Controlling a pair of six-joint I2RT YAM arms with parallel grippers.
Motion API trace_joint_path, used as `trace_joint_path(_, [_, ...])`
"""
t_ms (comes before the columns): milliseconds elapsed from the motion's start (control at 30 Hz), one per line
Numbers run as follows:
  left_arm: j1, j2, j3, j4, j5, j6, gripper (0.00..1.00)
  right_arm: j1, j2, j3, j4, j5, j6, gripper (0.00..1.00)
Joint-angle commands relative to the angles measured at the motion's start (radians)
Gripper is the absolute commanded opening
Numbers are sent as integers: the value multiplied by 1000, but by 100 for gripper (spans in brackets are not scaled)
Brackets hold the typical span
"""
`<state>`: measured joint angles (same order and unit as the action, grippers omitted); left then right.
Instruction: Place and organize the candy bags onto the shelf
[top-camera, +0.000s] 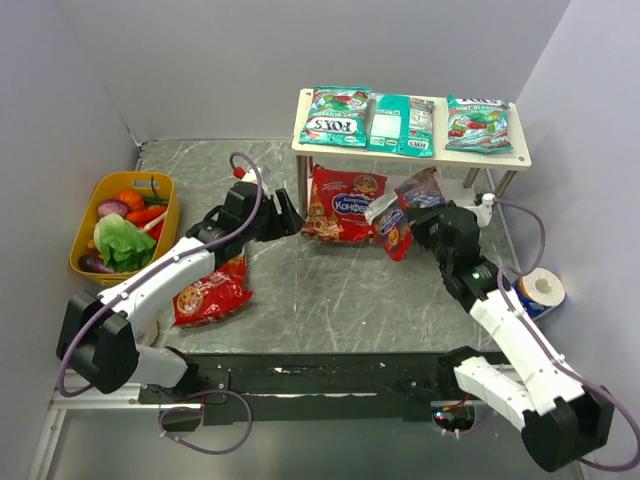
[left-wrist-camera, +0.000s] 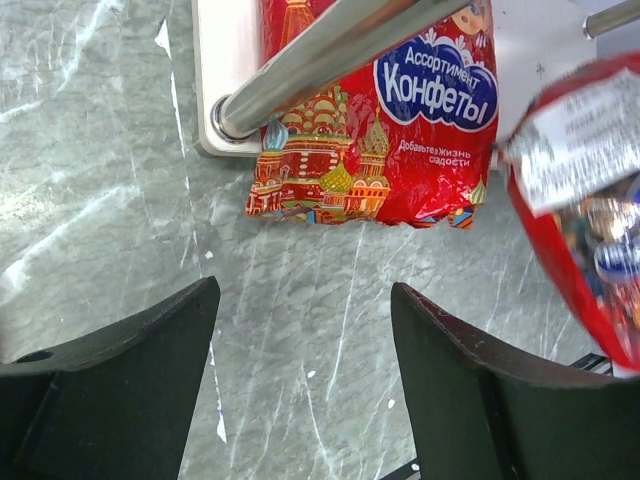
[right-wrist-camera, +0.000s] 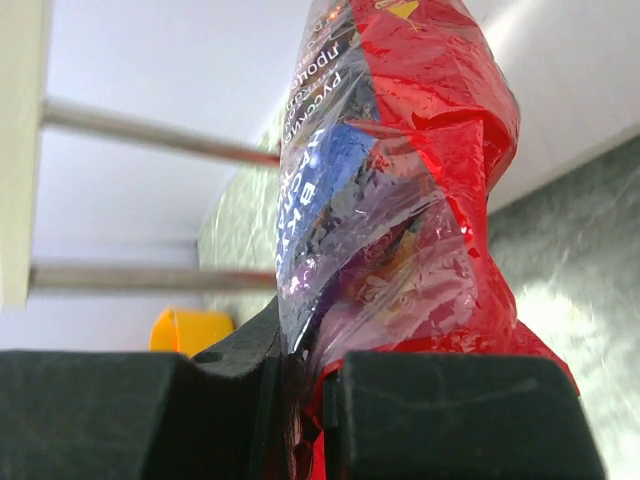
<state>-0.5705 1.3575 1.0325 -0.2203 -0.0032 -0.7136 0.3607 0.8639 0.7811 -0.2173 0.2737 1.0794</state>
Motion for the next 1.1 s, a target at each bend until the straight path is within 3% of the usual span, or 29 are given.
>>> trace_joint_path(0, [17, -54, -8, 1, 23, 23, 75, -55, 36, 76, 380, 16, 42, 0])
trace_joint_path(233, [38, -60, -23, 3, 38, 23, 76, -132, 150, 115, 501, 44, 62, 0])
trace_joint_path(467, [52, -47, -2, -17, 52, 31, 75, -177, 392, 116, 654, 21, 218, 0])
trace_joint_path(633, [63, -58, 3, -30, 43, 36, 75, -175, 533, 150, 644, 39, 306, 0])
trace_joint_path(900, [72, -69, -31, -22, 37, 20, 75, -174, 541, 49, 409, 107, 422, 0])
trace_joint_path(1067, [73, -54, -23, -19, 43, 22, 75, -174, 508, -23, 302, 99, 459, 19])
